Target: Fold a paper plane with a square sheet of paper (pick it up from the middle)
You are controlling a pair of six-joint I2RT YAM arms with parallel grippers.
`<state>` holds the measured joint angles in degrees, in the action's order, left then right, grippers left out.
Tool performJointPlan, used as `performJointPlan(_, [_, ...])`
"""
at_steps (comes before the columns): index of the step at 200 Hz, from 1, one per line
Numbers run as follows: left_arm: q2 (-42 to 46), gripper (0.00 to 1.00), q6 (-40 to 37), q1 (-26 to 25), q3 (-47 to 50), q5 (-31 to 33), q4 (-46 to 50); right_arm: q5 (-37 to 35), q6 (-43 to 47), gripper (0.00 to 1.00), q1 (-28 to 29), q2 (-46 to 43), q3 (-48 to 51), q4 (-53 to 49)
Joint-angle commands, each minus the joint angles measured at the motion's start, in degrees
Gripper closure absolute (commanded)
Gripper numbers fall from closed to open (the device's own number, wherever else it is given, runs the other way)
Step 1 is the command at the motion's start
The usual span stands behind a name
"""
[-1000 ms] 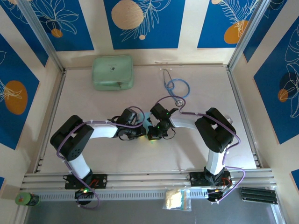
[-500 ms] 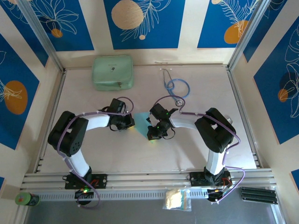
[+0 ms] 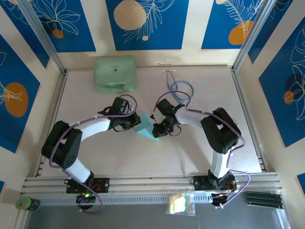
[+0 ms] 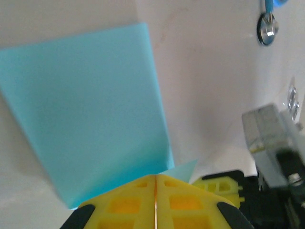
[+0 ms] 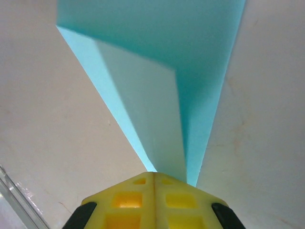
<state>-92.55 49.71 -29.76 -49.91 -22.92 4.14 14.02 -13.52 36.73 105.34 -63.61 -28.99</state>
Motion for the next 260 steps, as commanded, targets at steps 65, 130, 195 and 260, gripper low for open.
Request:
performJointPlan(65, [-6.2, 0.92, 4.7, -4.3, 0.7, -2.0, -5.4, 0.8, -6.9, 0.95, 0.3, 2.9, -3.3, 0.4])
performJointPlan(130, [-6.1, 0.92, 5.4, -5.2, 2.6, -1.4, -5.9, -1.2, -8.4, 0.96, 0.0, 5.8, -3.8, 0.4])
performJointPlan(195, [-9.0, 0.94, 4.7, -5.4, 2.4, 1.3, -3.0, 3.0, -6.6, 0.96, -0.3, 3.3, -2.7, 1.0])
performJointPlan(260, [-9.6, 0.95, 4.2, -5.3, 2.5, 3.1, -0.3, 4.8, -7.8, 0.96, 0.2, 4.2, -2.3, 2.2])
